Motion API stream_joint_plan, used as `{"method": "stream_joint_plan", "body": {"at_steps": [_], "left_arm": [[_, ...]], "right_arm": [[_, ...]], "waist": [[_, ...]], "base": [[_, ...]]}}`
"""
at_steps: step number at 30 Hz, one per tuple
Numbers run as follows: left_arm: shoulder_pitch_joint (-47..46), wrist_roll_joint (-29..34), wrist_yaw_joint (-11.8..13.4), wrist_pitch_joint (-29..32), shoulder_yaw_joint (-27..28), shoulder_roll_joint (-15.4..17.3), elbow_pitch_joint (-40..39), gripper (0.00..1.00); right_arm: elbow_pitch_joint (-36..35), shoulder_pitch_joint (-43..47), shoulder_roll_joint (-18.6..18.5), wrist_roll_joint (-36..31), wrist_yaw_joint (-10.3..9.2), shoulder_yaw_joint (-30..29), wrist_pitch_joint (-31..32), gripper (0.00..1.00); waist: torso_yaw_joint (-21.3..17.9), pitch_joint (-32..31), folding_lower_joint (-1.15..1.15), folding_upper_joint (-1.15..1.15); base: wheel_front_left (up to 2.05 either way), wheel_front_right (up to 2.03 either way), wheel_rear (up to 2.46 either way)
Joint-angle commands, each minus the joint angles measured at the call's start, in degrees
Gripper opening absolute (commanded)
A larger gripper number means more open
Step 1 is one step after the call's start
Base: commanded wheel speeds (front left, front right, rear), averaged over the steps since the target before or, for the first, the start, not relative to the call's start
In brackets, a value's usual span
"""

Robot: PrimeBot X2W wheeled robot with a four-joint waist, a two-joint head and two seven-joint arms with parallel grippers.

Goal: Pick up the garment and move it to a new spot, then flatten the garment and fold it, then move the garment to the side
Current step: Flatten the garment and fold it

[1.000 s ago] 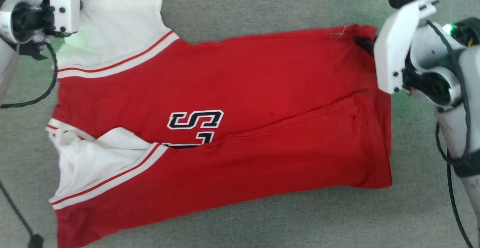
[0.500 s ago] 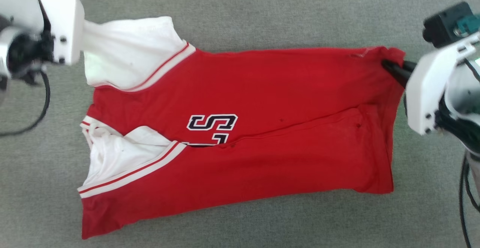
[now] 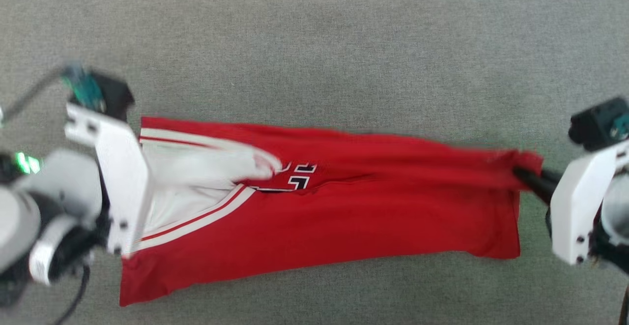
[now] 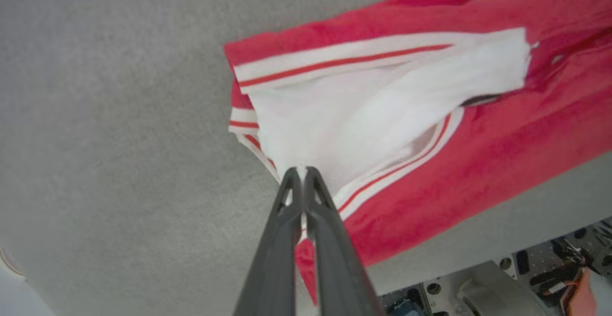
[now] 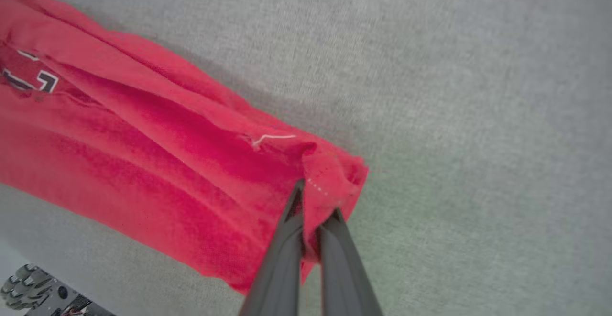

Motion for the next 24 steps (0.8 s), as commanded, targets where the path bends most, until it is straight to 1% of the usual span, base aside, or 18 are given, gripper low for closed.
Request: {"method": "stream_joint_plan", "body": {"at_steps": [1, 3, 4, 6, 7, 8, 9, 10, 11, 12, 13, 16, 17, 24], "left_arm": [[2.8, -0.9, 1.9, -0.6, -0.7, 1.2, -1.5, 0.0], [5.5, -2.1, 2.9, -1.3, -1.4, 1.1, -2.2, 0.0], [6.6, -2.3, 3.1, -1.7, -1.7, 1.1, -1.8, 0.0], [8.4, -3.7, 3.1, -2.6, -2.0, 0.2, -0.2, 0.0], [8.4, -3.7, 3.1, -2.6, -2.0, 0.2, -0.2, 0.0], [9.3, -4.3, 2.8, -3.2, -2.1, -0.4, 0.7, 0.0], [9.8, -4.6, 2.4, -4.0, -2.2, -1.0, 2.0, 0.0], [10.3, -5.0, 2.1, -5.0, -2.0, -1.7, 3.3, 0.05], [10.8, -5.5, 1.6, -5.8, -1.8, -2.3, 4.4, 0.16], [11.1, -5.0, 1.0, -7.0, -1.6, -2.6, 5.3, 0.4], [11.2, -4.4, 0.4, -8.3, -1.3, -2.7, 6.1, 1.0], [12.1, -5.0, -0.8, -11.4, -0.3, -3.3, 7.1, 1.0], [12.4, -5.1, -1.2, -14.2, 1.0, -2.9, 6.9, 1.0], [15.0, -3.9, -3.3, -25.2, 4.5, -2.5, 5.5, 1.0]], "right_arm": [[-0.3, 2.2, 1.1, 0.0, -0.02, -0.6, 0.6, 0.0], [0.2, 3.1, 1.8, 0.0, -0.02, -0.7, -0.1, 0.0], [0.9, 3.5, 1.8, -0.6, -0.02, -0.3, -0.4, 0.0], [2.7, 4.2, 3.1, -0.6, -0.02, 0.0, -1.1, 0.0], [2.7, 4.2, 3.1, -0.6, -0.02, 0.0, -1.1, 0.0], [3.7, 3.9, 3.2, -1.1, -0.02, 0.1, -1.5, 0.13], [4.7, 3.7, 3.2, -1.3, -0.02, 0.4, -2.1, 0.35], [5.4, 3.4, 3.5, -1.4, -0.02, 0.7, -2.9, 1.0], [6.1, 3.2, 3.9, -1.6, -0.02, 0.7, -3.6, 1.0], [6.7, 3.2, 4.0, -1.8, -0.01, 0.9, -4.1, 1.0], [6.9, 3.3, 4.1, -1.7, -0.02, 1.1, -4.5, 1.0], [6.7, 4.1, 4.1, -0.9, -0.02, 0.6, -5.5, 1.0], [6.1, 4.8, 4.0, -0.5, -0.02, -0.2, -5.9, 1.0], [5.7, 6.7, 4.5, -1.1, -0.02, -4.9, -4.6, 1.0]], "waist": [[0.0, 0.0, 0.0, 0.0], [0.0, 0.0, 0.0, 0.0], [0.0, 0.0, 0.0, 0.0], [0.1, -0.2, 0.0, 0.0], [0.1, -0.2, 0.0, 0.0], [0.1, -0.4, 0.0, 0.0], [0.2, -0.5, 0.0, 0.0], [0.3, -0.8, 0.0, 0.0], [0.3, -1.0, 0.0, 0.0], [0.4, -1.2, 0.0, 0.0], [0.5, -1.5, 0.0, 0.0], [0.7, -2.5, 0.0, 0.0], [1.0, -3.2, 0.0, 0.0], [2.2, -4.7, 0.0, 0.0]], "base": [[0.0, 0.0, 0.0], [0.0, 0.0, 0.0], [0.0, 0.0, 0.0], [0.0, 0.0, 0.0], [0.0, 0.0, 0.0], [0.0, 0.0, 0.0], [0.0, 0.0, 0.0], [0.0, 0.0, 0.0], [0.0, 0.0, 0.0], [0.0, 0.0, 0.0], [0.0, 0.0, 0.0], [0.0, 0.0, 0.0], [0.0, 0.0, 0.0], [0.0, 0.0, 0.0]]}}
